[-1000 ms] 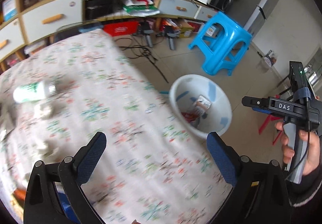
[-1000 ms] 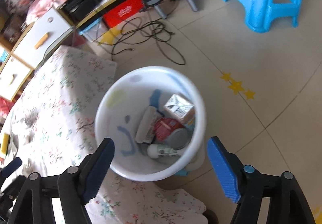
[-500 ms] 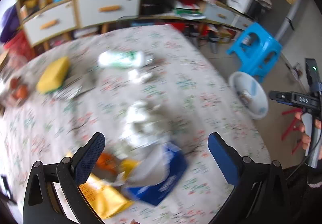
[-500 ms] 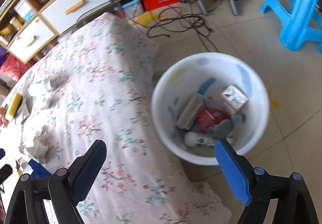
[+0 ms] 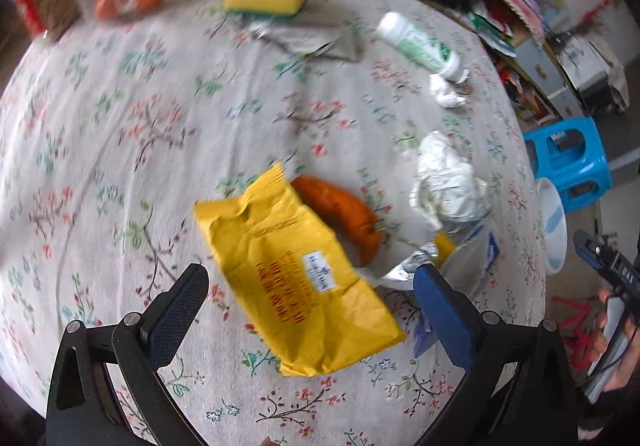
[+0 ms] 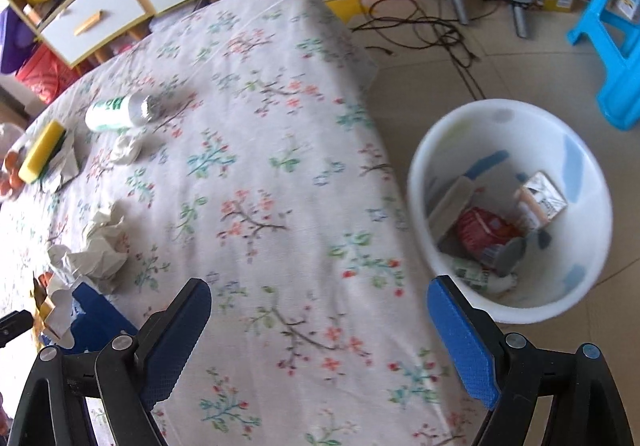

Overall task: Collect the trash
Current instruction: 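Reach the left gripper to the yellow wrapper while the right gripper reaches the crumpled tissue, then grasp the yellow wrapper with the left gripper while the right gripper grasps the tissue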

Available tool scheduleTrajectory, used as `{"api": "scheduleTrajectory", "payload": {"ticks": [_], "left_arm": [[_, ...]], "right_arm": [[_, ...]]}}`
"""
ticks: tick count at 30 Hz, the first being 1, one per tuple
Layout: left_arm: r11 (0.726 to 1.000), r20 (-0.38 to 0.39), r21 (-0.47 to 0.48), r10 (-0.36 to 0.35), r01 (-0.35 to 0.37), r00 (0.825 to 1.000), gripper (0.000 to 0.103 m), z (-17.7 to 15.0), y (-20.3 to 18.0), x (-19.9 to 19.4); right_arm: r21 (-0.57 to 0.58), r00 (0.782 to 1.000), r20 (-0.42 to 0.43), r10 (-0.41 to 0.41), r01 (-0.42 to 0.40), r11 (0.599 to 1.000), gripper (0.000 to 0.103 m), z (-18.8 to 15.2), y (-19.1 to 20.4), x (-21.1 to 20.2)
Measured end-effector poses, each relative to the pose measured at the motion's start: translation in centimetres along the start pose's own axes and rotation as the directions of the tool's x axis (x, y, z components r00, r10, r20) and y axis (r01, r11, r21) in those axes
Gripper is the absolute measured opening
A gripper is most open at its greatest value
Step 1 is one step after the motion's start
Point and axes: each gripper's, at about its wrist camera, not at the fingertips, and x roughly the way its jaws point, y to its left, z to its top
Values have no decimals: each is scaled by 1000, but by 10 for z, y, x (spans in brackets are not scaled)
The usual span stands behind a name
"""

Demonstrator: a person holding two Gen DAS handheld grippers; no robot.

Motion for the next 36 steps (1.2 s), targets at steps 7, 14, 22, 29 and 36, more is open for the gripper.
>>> {"api": "scheduleTrajectory", "payload": {"ticks": [7, 14, 22, 29, 36], "left_arm": [[995, -5, -95, 27, -27, 1000, 101, -7, 10, 10], [995, 56, -71, 72, -68, 996, 70, -11, 6, 3], [996, 64, -86, -9, 15, 998, 49, -11, 34, -9], [995, 81, -97, -27, 35, 996, 39, -17, 59, -22], [990, 110, -140, -11, 26, 994, 39, -17, 87, -34]], "right_arm": [[-62, 999, -32, 9, -11, 998, 91, 0, 38, 16], [-131, 998, -60, 28, -36, 991, 91, -2, 81, 30], [-180, 993, -76, 89, -101, 978, 92, -2, 131, 41], [-206, 986, -104, 129, -148, 967, 92, 1, 169, 55], [-239, 980, -152, 127, -161, 958, 91, -2, 200, 78]]}}
